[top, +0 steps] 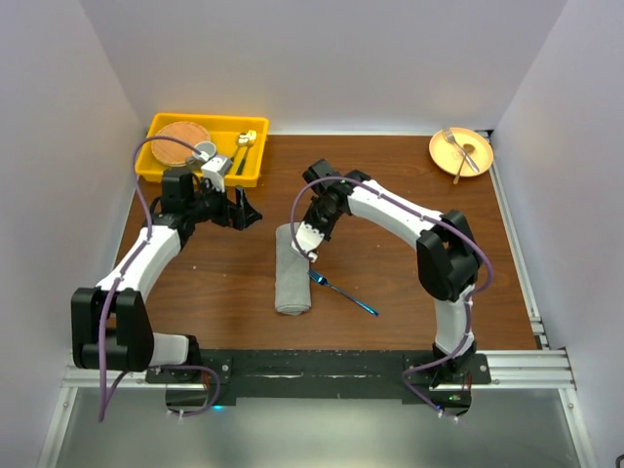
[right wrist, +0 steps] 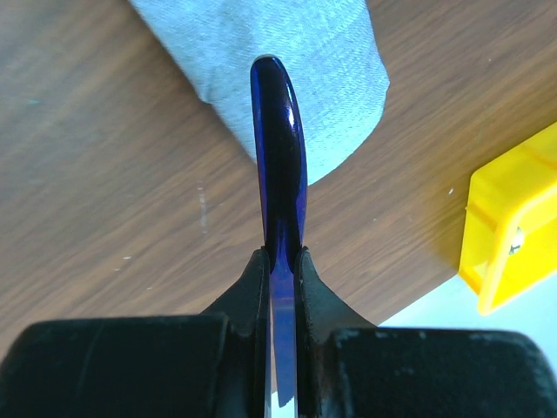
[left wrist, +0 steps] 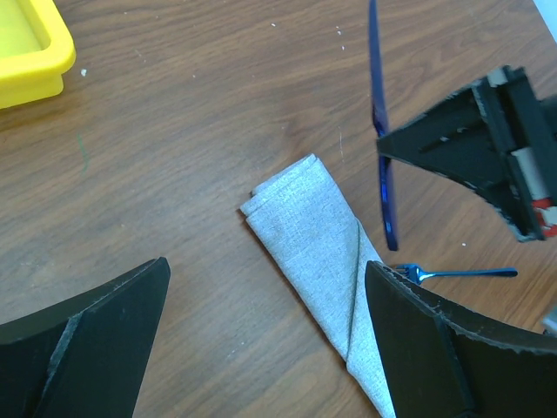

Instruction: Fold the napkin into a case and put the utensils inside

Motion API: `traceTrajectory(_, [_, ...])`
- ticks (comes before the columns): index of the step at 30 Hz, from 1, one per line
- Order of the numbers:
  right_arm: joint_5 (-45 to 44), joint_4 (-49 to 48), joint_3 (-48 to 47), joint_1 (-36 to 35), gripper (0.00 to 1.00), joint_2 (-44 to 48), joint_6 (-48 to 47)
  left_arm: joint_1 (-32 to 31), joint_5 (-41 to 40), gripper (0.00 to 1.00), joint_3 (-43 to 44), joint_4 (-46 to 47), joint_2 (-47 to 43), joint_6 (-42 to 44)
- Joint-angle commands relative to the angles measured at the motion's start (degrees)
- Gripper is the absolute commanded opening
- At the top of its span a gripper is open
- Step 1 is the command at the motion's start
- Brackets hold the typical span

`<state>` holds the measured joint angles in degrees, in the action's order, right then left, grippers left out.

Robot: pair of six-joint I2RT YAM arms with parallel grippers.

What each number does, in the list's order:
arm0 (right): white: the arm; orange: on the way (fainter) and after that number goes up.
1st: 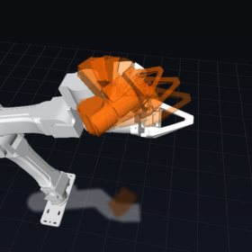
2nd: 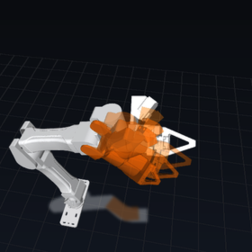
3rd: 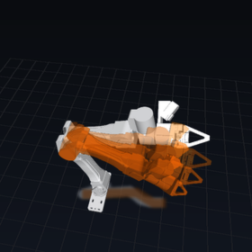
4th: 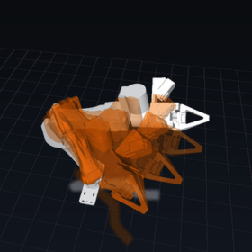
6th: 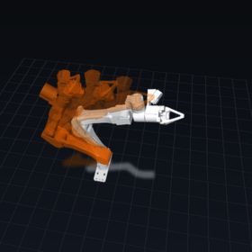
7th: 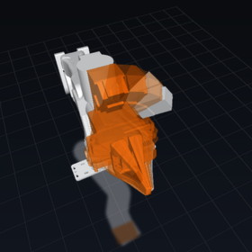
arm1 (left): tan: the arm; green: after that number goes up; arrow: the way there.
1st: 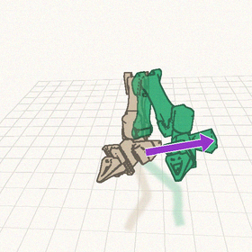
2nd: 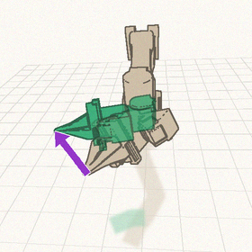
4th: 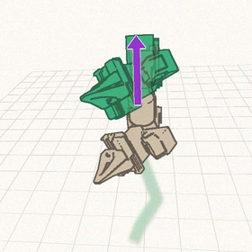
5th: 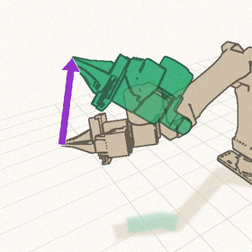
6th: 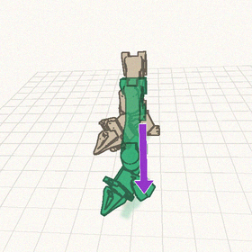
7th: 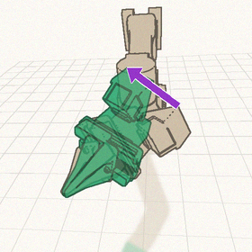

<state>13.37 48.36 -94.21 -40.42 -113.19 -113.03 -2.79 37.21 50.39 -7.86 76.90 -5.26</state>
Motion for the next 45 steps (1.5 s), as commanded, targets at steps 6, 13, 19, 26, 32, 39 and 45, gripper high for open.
traceTrajectory(6, [-1.8, -2.6, -4.3, -2.0, 0.00, -2.0, -32.9, 1.6, 1.1, 1.00, -1.5, 2.3, -3.3, -1.6])
traceTrajectory(13, [0.3, -4.2, -0.2, -3.3, 0.00, 4.8, -31.6, 1.7, 14.3, 0.90, -3.0, 14.6, 2.5, -14.0])
traceTrajectory(19, [0.8, -2.3, 1.7, -3.7, 0.00, 9.4, -30.1, -4.1, 15.4, 0.84, 1.1, 11.7, 7.0, -10.7])
traceTrajectory(26, [1.5, -1.8, 3.0, -4.0, 0.00, 11.4, -29.3, -8.7, 15.8, 0.79, 1.8, 10.7, 9.7, -10.6])
traceTrajectory(32, [1.3, -1.2, 2.8, -4.0, 0.00, 11.5, -29.8, -9.9, 18.8, 0.76, -0.2, 15.9, 10.4, -15.7])
traceTrajectory(39, [2.2, -1.2, 2.9, -4.4, 0.00, 12.1, -30.3, -12.7, 18.6, 0.73, -0.7, 18.1, 12.5, -19.3])
traceTrajectory(45, [2.9, -1.0, 3.4, -4.5, 0.00, 13.2, -30.5, -14.8, 19.1, 0.61, -0.1, 18.6, 15.1, -21.8])
